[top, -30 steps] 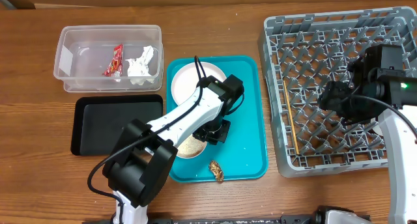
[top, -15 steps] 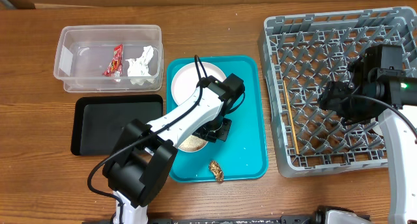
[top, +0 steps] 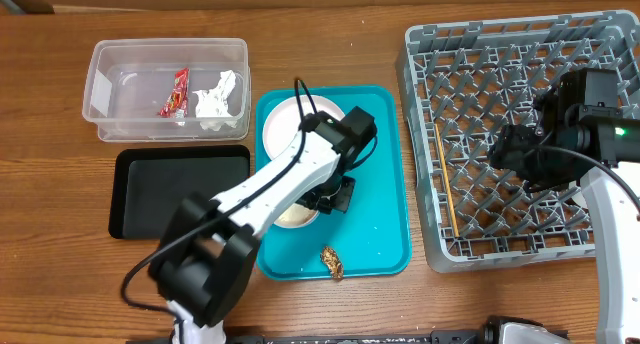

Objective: Sort waste into correct bins and load items into the dishwasher
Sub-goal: 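Lift the rice bowl and carry it left over the black tray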

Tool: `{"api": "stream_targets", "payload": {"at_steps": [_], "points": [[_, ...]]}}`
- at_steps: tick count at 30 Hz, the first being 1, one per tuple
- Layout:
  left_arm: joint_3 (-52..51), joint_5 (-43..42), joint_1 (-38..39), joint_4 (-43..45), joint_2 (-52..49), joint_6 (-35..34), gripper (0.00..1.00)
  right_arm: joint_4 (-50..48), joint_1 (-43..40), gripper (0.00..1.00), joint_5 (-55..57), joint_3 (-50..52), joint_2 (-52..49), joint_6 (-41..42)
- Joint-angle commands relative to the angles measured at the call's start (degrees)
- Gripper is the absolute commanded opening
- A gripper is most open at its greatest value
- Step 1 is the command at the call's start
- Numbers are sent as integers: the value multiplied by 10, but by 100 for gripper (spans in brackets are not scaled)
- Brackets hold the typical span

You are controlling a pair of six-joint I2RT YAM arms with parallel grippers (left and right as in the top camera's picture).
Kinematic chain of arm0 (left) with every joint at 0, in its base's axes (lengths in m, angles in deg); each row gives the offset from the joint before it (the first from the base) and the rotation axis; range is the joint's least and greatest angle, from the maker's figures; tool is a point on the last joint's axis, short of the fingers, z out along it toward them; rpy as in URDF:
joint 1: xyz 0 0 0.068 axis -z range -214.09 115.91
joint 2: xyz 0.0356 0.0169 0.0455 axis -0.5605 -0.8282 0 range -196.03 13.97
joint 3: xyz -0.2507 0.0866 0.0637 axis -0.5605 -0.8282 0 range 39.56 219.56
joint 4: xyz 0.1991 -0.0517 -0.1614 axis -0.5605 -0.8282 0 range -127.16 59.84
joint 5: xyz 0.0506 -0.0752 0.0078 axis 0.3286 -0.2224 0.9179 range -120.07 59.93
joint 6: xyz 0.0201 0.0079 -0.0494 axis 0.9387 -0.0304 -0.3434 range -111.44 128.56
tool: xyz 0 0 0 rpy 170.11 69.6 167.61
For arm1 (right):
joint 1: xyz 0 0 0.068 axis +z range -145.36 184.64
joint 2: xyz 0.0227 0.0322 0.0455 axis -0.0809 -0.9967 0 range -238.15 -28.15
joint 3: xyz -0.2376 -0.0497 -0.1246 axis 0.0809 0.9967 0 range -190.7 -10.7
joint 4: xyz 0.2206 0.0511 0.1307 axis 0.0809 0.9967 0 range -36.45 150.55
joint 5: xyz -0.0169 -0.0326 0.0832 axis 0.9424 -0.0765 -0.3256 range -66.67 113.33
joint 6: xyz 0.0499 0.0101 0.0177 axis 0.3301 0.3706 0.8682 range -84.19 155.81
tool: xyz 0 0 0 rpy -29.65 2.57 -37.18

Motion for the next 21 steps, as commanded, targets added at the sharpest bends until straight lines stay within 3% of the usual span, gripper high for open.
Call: {"api": "stream_targets", "payload": {"at_steps": [1,6,9,21], "points": [[29,37,-21,-7,73,-10,4,-3,-2,68,-3,-2,4,-3],[29,33,-94,-21,116,-2,4,-3,-2,68,-3,-2,4,-3],[29,-12,-153,-24,120,38,4,-3,-2,68,-3,-2,4,-3],[14,-329,-421,-16,118,244,4,-3,-2,68,-3,-2,4,-5]]}}
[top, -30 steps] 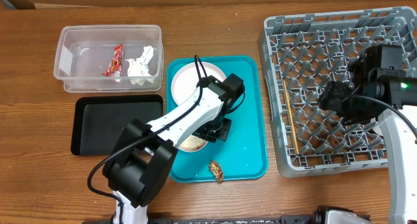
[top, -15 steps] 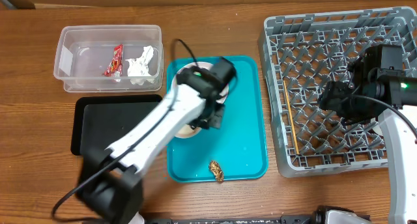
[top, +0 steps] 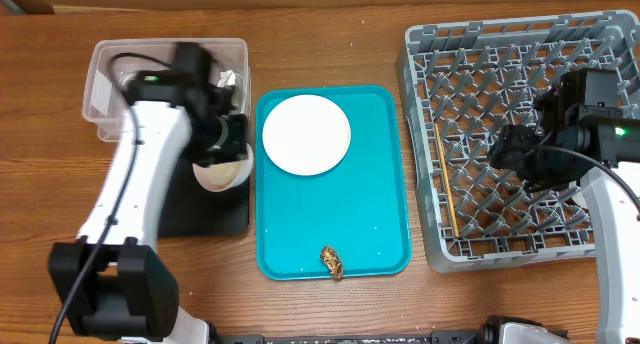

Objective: Sort waste into correct bins and load items into the dishwasher
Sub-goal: 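Lift the rice bowl and carry it left over the black tray, then tilt the bowl with the left gripper to pour rice onto the black tray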

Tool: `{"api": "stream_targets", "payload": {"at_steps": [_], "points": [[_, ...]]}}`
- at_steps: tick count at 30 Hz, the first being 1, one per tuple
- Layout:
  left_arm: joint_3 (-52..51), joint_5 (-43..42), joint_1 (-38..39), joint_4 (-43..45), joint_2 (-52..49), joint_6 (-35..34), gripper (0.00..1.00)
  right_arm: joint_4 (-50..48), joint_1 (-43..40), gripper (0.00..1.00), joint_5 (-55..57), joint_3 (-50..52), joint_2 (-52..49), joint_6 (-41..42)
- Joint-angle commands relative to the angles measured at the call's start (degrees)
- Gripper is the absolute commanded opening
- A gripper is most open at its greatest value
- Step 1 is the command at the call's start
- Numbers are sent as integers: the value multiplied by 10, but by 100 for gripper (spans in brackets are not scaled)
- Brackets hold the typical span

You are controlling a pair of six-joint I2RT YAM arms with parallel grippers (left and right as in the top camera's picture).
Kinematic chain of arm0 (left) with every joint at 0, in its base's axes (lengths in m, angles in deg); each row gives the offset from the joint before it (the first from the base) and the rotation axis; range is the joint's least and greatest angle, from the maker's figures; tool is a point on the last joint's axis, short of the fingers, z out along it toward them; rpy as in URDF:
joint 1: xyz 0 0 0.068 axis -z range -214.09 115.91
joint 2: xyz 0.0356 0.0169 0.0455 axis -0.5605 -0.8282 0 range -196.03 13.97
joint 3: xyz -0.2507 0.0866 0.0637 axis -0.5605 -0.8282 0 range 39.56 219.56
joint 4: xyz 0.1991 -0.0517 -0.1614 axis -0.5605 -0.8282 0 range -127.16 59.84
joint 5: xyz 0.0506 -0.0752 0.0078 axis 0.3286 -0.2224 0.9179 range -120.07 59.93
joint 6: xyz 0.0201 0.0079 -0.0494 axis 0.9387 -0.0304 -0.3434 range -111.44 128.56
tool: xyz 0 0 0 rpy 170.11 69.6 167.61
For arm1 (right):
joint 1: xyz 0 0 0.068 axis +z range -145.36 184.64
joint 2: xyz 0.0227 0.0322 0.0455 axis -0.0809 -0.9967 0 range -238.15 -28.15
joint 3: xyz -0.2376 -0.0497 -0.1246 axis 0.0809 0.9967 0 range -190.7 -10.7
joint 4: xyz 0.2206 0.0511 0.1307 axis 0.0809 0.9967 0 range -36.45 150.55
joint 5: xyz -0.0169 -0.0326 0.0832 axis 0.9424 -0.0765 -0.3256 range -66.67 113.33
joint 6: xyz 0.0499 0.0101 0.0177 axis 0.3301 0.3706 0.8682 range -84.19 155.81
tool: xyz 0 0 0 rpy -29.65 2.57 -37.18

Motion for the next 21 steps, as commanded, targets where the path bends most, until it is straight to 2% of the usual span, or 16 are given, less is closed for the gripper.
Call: {"api": "stream_targets", "payload": {"at_steps": [1,10,18,21], "points": [[-8,-160,-83,2,5,103,4,-3,-2,68,-3,-2,4,-4],[-97,-370,-241,8,5,240,4,-3,-2,68,-3,-2,4,-4],[-191,-558,-329,39,5,304,4,-3,-2,68,-3,-2,4,-4],[-205,-599,-340,41,5,307,4,-3,-2,68,-3,-2,4,-4]]}}
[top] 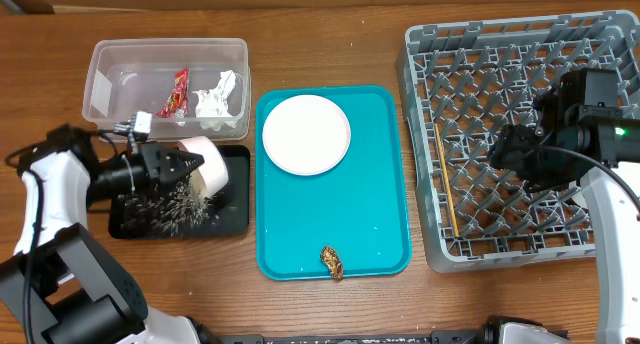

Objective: Sort waste into correct bins and load items into the dishwasher
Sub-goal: 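Tilt the bowl with the left gripper to pour rice onto the black tray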

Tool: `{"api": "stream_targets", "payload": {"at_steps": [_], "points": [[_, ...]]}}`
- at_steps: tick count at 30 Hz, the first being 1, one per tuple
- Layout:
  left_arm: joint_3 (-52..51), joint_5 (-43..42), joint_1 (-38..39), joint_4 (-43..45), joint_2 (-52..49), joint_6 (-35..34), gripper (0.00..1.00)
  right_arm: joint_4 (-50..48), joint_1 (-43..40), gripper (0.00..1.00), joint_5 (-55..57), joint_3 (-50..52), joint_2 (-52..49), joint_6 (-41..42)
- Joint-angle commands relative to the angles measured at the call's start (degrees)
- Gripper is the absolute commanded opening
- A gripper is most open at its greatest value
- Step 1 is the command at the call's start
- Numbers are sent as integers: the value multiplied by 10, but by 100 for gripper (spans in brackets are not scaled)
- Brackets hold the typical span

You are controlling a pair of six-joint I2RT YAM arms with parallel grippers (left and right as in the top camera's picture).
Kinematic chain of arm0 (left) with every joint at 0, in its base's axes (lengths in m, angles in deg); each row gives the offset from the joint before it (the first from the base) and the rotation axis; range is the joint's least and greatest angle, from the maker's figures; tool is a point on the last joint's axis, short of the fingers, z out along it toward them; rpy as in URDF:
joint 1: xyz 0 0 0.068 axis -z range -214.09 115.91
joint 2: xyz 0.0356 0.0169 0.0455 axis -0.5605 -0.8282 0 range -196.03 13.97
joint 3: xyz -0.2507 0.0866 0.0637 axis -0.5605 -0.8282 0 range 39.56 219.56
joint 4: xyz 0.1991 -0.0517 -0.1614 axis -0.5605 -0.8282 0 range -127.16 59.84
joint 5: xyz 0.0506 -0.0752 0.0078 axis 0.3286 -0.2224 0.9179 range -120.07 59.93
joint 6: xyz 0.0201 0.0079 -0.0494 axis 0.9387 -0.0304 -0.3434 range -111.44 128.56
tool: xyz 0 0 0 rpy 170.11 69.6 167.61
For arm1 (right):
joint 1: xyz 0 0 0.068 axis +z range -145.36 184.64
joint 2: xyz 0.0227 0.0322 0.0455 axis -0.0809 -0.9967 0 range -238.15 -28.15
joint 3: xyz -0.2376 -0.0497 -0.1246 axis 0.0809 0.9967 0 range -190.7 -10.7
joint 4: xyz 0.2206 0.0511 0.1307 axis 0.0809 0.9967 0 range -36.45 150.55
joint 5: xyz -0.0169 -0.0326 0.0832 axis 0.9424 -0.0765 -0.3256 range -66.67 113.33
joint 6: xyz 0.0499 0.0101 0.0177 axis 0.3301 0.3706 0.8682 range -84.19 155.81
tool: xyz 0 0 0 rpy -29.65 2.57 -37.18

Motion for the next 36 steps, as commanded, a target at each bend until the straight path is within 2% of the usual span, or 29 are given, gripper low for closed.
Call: {"api": "stream_targets", "payload": {"at_steps": [1,4,11,17,21,26,28,30,32,33,35,36], "points": [[-13,-127,-9,3,5,43,4,-3,-2,68,-3,-2,4,-3],[-13,-146,-9,2,5,40,4,-3,-2,68,-3,-2,4,-3],[-13,-159,-9,1,5,-31,4,-3,-2,68,-3,-2,4,-3],[-13,-155,-9,5,5,-33,4,-3,-2,68,-3,-2,4,-3],[-13,-121,-9,19,5,-39,4,-3,-2,68,-3,-2,4,-3],[-13,-129,-10,26,5,-101,4,-3,-2,68,-3,-2,4,-3],[-13,-177,-10,24,5,-83,4,-3,-2,68,-3,-2,4,-3],[-13,-217,-10,25,5,-31,4,-3,-2,68,-3,-2,4,-3],[-13,-200,-11,41,5,-23,4,-3,-2,68,-3,-2,4,-3],[-13,-157,-14,61,5,-74,4,-3,-2,68,-3,-2,4,-3],[-14,-149,-16,59,5,-139,4,-3,-2,68,-3,-2,4,-3],[-13,-190,-16,53,5,-116,4,-3,-2,68,-3,-2,4,-3]]}}
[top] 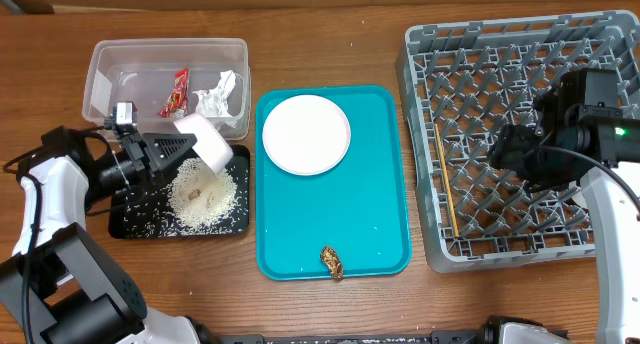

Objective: Sort waste into correct bins and load items into the dishwasher
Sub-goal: 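Tilt the bowl with the left gripper to pour rice onto the black tray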

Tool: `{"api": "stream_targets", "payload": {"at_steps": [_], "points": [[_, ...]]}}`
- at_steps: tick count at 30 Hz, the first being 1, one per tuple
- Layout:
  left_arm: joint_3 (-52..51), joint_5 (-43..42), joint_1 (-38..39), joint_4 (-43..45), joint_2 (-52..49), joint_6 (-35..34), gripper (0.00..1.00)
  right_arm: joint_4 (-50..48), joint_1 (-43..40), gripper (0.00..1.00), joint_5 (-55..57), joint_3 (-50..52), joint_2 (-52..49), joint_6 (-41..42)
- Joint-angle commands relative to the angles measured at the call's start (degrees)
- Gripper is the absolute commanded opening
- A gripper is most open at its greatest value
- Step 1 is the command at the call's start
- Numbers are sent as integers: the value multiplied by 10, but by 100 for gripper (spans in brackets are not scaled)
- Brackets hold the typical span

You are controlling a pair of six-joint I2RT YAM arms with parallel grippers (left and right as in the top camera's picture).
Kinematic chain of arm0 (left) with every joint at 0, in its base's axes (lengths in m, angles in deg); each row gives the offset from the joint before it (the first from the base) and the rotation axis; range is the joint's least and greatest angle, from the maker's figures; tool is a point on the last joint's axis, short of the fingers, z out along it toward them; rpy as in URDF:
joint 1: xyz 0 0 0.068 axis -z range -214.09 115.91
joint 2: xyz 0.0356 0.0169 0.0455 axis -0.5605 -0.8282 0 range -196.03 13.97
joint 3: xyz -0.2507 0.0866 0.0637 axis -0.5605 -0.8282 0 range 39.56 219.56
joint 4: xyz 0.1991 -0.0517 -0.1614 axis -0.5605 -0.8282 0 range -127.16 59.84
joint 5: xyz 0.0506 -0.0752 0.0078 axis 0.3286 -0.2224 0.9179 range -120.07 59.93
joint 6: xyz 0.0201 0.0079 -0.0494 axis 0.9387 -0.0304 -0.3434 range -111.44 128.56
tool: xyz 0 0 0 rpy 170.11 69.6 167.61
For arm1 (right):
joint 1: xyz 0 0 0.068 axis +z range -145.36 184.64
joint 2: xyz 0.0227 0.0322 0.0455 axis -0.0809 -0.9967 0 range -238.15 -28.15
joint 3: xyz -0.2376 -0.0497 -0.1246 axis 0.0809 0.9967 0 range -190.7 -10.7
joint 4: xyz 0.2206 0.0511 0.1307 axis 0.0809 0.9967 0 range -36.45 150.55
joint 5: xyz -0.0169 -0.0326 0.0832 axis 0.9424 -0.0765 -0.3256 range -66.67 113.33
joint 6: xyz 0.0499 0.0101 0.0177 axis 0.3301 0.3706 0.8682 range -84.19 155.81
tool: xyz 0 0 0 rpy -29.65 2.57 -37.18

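A white cup (207, 141) is tipped mouth-down over the black tray (130, 224), and my left gripper (168, 150) is shut on it from the left. A heap of rice (202, 194) lies on the tray under the cup. On the teal tray (380, 214) sit a white plate (306, 134) and, near its front edge, a brown food scrap (332, 263). My right gripper (518, 156) hangs over the grey dish rack (430, 44); its fingers are too dark to read.
A clear bin (100, 84) at the back left holds a red wrapper (180, 92) and crumpled white tissue (217, 96). A wooden chopstick (447, 184) lies along the left side of the rack.
Rice was falling from the tipped cup onto the black tray; now it lies in a heap there. The cup is tilted further and sits slightly higher. The right arm has not moved.
My left gripper was at the cup on the teal tray, in front of the plate. Then it held the cup over the black tray's right end. Then the cup was tipped with rice spilling out, and now the rice is heaped on the tray.
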Motion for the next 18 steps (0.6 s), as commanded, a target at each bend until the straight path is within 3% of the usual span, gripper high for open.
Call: {"api": "stream_targets", "payload": {"at_steps": [1,4,7,9,11,15,18], "points": [[-3,-75,-5,-13,5,-2,4,-3,-2,68,-3,-2,4,-3],[-3,-53,-8,-6,5,23,4,-3,-2,68,-3,-2,4,-3],[-3,-13,-8,-1,5,-40,4,-3,-2,68,-3,-2,4,-3],[-3,-88,-5,-18,6,31,4,-3,-2,68,-3,-2,4,-5],[-1,-82,-3,-19,7,49,4,-3,-2,68,-3,-2,4,-5],[-1,18,-6,3,5,-27,4,-3,-2,68,-3,-2,4,-5],[-1,-9,-2,-20,5,13,4,-3,-2,68,-3,-2,4,-5]]}}
